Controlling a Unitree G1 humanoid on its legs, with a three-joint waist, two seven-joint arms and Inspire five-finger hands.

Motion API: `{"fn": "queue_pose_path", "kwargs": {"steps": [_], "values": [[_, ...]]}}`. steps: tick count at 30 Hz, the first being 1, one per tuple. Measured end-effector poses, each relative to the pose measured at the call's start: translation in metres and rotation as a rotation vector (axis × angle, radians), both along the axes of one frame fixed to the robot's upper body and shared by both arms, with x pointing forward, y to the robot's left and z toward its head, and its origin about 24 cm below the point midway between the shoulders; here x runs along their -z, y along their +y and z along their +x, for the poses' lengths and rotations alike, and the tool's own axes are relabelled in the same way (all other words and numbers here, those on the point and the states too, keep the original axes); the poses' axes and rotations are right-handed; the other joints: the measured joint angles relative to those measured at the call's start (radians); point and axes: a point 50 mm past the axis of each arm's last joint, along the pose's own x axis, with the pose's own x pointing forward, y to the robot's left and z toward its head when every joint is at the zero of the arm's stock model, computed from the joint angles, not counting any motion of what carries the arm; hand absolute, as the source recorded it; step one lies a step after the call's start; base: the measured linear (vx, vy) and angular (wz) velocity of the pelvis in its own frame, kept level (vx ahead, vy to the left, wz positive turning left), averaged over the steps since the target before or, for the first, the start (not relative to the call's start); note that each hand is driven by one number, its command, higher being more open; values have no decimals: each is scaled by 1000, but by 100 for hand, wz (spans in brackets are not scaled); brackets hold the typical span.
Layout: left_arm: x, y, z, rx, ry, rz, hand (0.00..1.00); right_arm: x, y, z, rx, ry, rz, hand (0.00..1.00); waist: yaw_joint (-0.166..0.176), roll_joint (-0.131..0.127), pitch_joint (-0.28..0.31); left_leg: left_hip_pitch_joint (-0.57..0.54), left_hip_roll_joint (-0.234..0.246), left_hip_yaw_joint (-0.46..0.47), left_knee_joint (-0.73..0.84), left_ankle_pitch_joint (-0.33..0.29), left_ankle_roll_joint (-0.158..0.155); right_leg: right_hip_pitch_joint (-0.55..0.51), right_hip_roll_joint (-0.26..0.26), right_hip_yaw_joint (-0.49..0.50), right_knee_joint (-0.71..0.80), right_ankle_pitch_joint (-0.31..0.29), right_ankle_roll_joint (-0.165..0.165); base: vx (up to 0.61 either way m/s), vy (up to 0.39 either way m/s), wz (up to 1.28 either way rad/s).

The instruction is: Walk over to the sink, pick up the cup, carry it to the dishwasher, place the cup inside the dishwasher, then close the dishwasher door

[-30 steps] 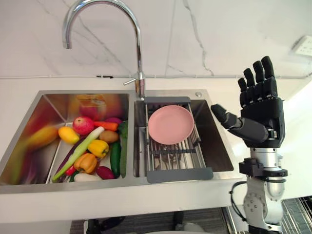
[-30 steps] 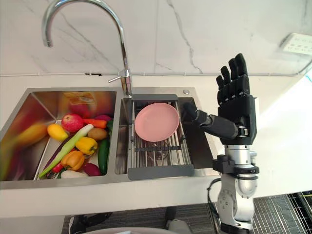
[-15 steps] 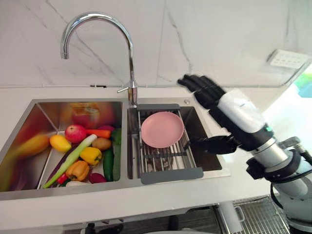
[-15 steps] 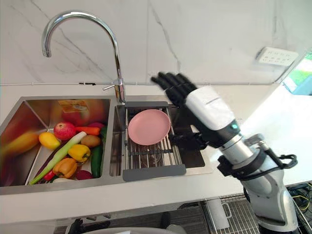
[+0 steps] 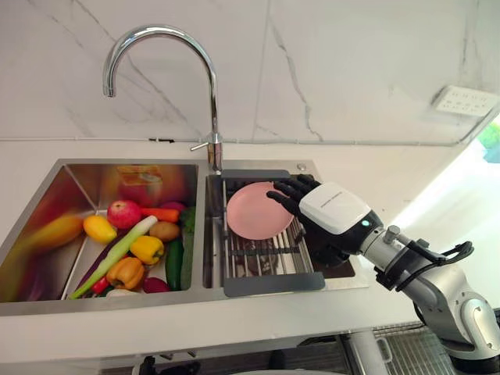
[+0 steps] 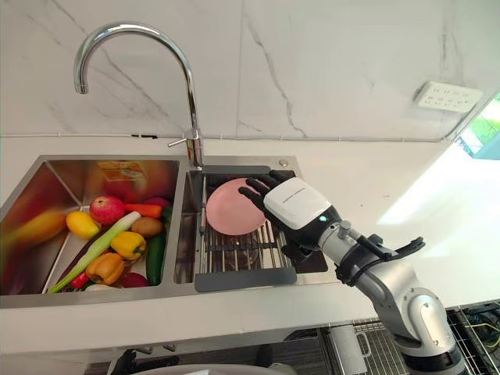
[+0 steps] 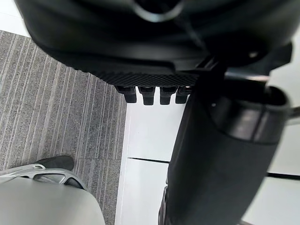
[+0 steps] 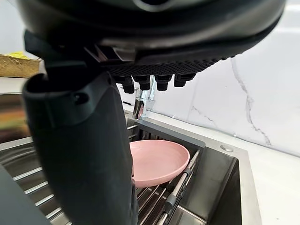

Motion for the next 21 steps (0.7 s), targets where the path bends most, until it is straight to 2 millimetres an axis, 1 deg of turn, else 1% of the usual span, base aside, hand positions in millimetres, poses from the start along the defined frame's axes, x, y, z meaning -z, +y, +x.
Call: {"fn": "queue_pose_path", "kwargs": {"steps": [4, 6, 9, 13, 17, 21], "values": [[0, -1, 0, 13, 3, -1, 100, 10, 0, 4, 14, 11, 7, 100, 11, 3, -2, 1, 4, -14, -13, 16, -12, 2, 2, -17, 0, -8, -10, -23, 6, 10], [0, -2, 1, 27, 4, -3, 100, 17, -1, 7, 29, 28, 10, 100, 21, 5, -1, 1, 6, -18, -18, 22, -13, 3, 4, -23, 0, -10, -13, -30, 7, 9], [1, -4, 0, 36, 9, -6, 100, 28, -2, 15, 52, 52, -14, 100, 24, 12, 2, 1, 8, -28, -20, 26, -13, 6, 4, -32, 0, -12, -17, -35, 21, 9], [2, -4, -3, 36, 24, -8, 100, 38, 0, 22, 87, 82, 20, 100, 36, 13, 2, 1, 13, -39, -23, 28, -12, 11, 7, -44, 0, -19, -25, -30, 32, 9], [2, -4, -6, 33, 36, -11, 100, 42, 1, 28, 100, 76, 22, 100, 50, 13, 2, 1, 17, -41, -22, 28, -12, 13, 10, -48, 0, -20, -27, -10, 30, 2], [2, -4, -10, 29, 48, -12, 100, 44, 4, 37, 103, 71, 30, 100, 55, 14, 2, 0, 19, -45, -23, 31, -16, 14, 11, -54, 0, -20, -27, 4, 52, 4]]}}
